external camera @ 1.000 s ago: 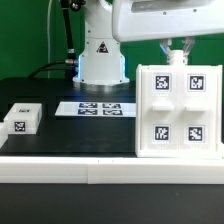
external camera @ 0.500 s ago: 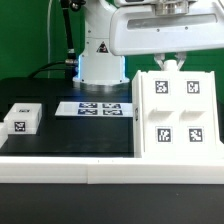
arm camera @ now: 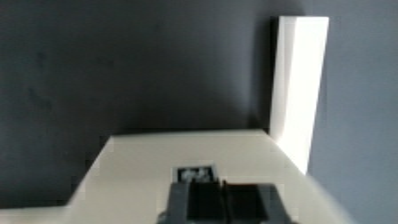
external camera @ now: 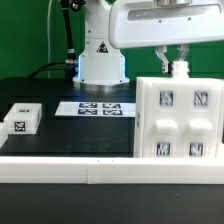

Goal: Assemble cabinet

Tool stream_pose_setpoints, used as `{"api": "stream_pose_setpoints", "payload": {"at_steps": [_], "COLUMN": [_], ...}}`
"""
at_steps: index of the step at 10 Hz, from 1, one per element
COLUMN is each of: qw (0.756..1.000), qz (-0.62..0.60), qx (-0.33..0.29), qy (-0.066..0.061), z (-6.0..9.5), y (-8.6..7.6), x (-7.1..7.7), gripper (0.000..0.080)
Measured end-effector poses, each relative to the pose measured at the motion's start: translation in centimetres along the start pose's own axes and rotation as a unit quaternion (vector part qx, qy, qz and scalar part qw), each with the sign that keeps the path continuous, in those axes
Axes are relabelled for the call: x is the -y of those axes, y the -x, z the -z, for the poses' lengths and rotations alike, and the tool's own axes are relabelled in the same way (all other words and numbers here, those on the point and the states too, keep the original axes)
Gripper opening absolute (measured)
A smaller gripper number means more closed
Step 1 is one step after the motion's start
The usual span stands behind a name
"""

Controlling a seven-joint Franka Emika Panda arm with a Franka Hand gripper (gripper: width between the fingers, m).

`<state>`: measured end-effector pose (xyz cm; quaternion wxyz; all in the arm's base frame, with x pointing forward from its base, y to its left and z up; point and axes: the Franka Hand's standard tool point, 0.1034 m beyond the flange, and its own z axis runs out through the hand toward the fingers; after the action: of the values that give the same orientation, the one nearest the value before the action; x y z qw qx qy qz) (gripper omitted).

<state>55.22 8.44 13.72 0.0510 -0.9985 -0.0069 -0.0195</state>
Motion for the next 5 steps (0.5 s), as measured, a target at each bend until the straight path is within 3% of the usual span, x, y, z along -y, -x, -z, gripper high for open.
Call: {"api": "stream_pose_setpoints", "payload": {"at_steps": [1,2,3,5], "qw": [1.0,1.0,1.0,1.0], "qz": [0.0,0.0,0.0,0.0], "qx": [-0.001,0.0,0.0,0.0], "qy": [0.0,0.0,0.0,0.0], "z": [-0.01,-0.06,-0.07,-0.08], "y": [-0.14,-0.09,-0.09,-0.08], "x": [0.02,0.01,0.01,0.01], "gripper": [0.0002,0.0123,0.0123,0.0397]}}
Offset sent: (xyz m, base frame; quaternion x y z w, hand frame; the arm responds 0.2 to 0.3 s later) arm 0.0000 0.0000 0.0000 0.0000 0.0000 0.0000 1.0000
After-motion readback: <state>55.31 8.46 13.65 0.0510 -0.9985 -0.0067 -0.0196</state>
